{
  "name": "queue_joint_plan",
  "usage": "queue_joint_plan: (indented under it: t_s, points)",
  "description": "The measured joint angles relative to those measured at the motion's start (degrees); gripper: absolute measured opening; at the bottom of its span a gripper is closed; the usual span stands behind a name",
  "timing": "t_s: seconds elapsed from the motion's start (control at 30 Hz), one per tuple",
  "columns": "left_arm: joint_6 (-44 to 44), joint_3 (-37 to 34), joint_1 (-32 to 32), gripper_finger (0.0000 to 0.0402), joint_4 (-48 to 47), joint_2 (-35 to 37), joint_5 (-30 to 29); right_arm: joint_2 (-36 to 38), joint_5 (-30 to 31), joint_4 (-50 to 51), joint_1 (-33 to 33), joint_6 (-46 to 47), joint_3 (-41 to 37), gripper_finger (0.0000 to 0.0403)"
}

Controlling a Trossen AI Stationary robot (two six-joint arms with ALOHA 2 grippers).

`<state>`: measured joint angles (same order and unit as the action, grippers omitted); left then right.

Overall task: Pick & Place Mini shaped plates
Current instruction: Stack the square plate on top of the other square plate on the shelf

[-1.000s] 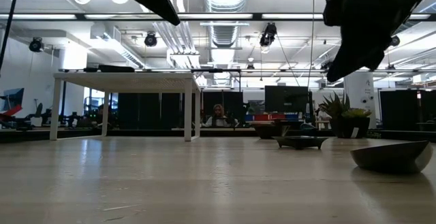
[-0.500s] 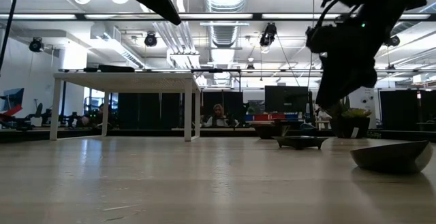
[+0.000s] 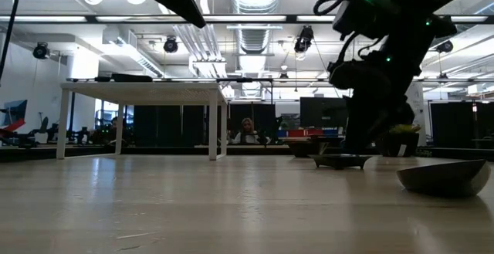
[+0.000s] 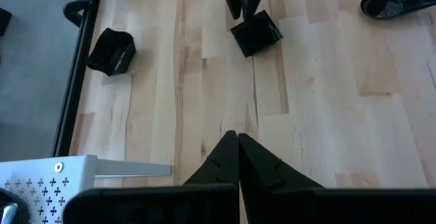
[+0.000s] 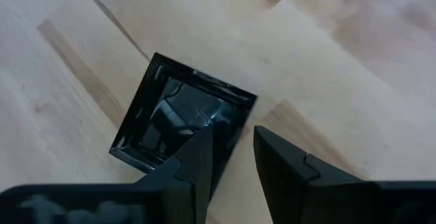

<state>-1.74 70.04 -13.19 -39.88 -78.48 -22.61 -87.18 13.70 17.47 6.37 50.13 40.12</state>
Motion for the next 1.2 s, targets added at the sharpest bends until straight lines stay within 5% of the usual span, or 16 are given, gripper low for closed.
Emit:
queue_joint_plan:
  t_s: [0.43,0.77,1.2]
  points:
    - [-0.22,0.00,0.00,0.0000,-0.02,0.00,0.02,-2.82,-0.75,-0.91,-0.44,-0.81,0.66,0.0094]
    - [-0.92,0.00,0.04,0.0000,-0.01,0.00,0.02,-2.95,-0.68,-1.75,-0.39,-2.60,0.66,0.0013]
    - [-2.60,0.00,0.04,0.0000,-0.01,0.00,0.02,-2.63,1.50,-2.52,-0.39,-2.58,0.64,0.0009]
